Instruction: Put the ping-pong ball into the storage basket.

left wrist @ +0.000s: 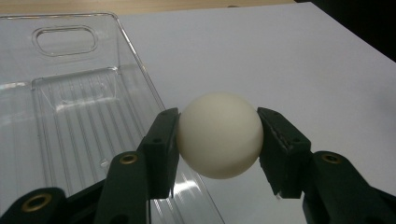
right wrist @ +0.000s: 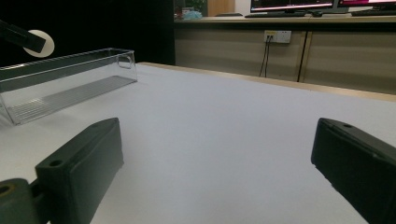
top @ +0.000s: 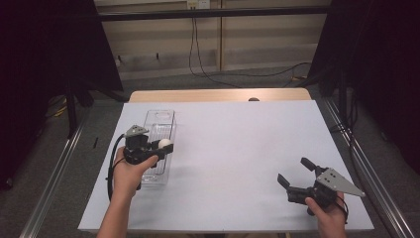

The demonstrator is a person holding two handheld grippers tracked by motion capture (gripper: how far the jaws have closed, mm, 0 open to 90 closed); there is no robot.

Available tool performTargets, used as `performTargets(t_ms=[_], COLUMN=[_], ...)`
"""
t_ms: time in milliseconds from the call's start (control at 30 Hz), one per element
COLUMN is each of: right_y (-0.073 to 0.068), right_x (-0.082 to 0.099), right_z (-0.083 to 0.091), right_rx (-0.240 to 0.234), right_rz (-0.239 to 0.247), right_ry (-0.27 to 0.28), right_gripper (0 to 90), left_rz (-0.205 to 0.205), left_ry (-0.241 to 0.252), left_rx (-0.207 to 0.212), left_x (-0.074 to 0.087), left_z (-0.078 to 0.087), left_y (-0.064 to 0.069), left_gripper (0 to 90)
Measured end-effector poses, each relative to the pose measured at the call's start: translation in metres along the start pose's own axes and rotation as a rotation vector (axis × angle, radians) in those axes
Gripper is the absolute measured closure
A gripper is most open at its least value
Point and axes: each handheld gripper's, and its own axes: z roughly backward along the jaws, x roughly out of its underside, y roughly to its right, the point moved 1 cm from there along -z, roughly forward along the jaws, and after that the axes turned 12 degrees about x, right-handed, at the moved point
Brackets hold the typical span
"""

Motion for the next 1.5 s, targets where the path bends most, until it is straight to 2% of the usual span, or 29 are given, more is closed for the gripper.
performTargets(t_ms=[167,200,267,367,1033,1500], right_y=[0.000,0.000,0.000,0.000,0.001,0.000], right_x=[0.000,0.000,0.000,0.000,0.000,0.000], right_z=[0.000,0.000,0.000,0.000,0.000,0.001], right_rx=[0.002,0.005,0.003,0.000,0.007,0.007], right_rz=[0.004,-0.001,0.003,0.005,0.002,0.001], right_ry=[0.005,0.005,0.005,0.000,0.003,0.003], right_gripper=[1.7,1.7,1.7,1.7,1.7,1.7], left_rz=[-0.001,0.005,-0.005,0.006,0.008,0.008], left_ry=[0.003,0.012,-0.001,0.008,0.015,0.019], left_rx=[-0.008,-0.021,-0.031,-0.014,-0.036,-0.034], left_x=[0.000,0.000,0.000,0.001,0.004,0.005], left_z=[0.003,0.003,0.004,0.005,0.009,0.010], left_y=[-0.002,-0.002,-0.002,-0.004,-0.010,-0.012], left_gripper=[51.3,51.3,51.4,51.4,51.4,51.3])
